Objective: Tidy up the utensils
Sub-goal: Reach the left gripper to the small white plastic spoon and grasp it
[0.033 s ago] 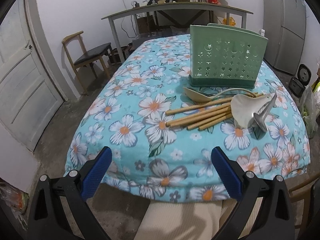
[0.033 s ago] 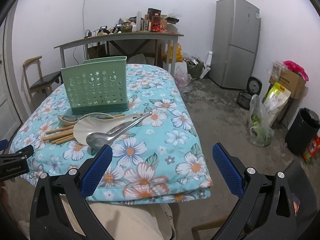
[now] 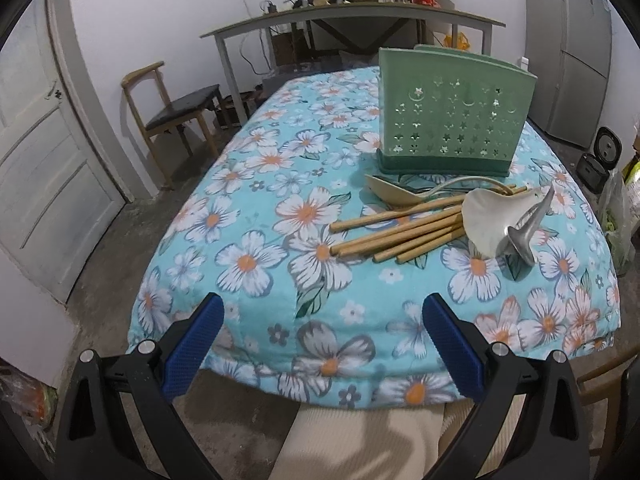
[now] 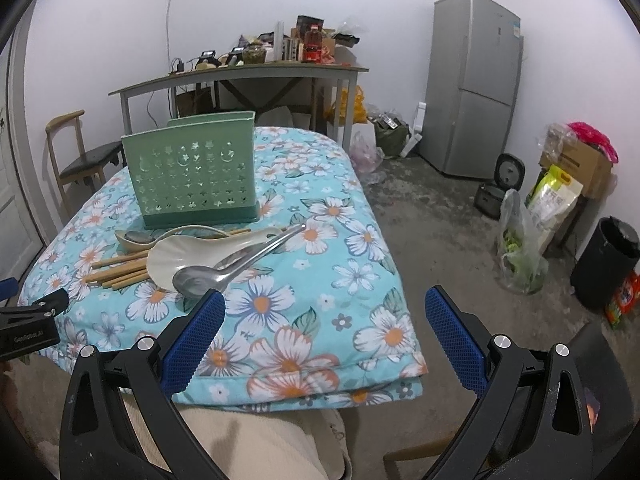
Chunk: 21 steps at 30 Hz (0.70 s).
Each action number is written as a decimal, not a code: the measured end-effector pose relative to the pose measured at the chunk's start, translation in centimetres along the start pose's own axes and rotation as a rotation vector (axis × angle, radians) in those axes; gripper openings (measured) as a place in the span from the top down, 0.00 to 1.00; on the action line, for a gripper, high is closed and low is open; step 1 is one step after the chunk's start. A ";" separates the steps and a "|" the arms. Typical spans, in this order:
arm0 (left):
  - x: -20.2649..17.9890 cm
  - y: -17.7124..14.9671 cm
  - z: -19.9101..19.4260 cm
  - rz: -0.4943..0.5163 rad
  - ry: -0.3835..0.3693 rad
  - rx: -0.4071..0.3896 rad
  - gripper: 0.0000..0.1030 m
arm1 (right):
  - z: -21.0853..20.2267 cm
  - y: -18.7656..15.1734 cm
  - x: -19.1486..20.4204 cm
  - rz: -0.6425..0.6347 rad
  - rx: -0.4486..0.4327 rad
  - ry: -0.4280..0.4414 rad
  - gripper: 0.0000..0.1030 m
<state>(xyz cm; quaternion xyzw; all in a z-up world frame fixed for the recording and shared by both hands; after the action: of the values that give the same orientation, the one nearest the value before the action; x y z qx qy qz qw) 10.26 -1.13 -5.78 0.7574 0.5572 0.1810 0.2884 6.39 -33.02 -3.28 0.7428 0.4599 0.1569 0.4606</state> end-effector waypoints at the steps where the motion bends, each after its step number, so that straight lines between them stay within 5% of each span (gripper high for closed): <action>1: 0.2 0.3 0.4 -0.004 -0.003 0.005 0.05 | 0.2 0.2 0.4 -0.009 0.008 0.006 0.07; 12: 1.4 3.2 2.4 0.000 -0.027 0.007 0.05 | 1.9 -0.2 5.2 -0.120 0.073 0.065 0.07; 21: 1.7 5.4 2.8 0.025 -0.068 -0.004 0.05 | 1.3 -0.1 7.2 -0.066 0.129 0.228 0.07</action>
<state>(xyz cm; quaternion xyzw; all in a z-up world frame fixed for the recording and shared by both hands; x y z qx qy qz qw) 16.48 -1.29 -4.56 0.7695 0.5371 0.1597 0.3065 11.02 -27.78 -5.42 0.7327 0.5428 0.1951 0.3612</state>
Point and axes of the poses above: each gripper's, at about its wrist camera, not at the fingertips, and z roughly the way its jaws point, x to its left, y to its top, the point moved 6 cm from there along z, roughly the way its jaws point, and after that the axes turned 13 degrees about -y, right-handed, at the moved point
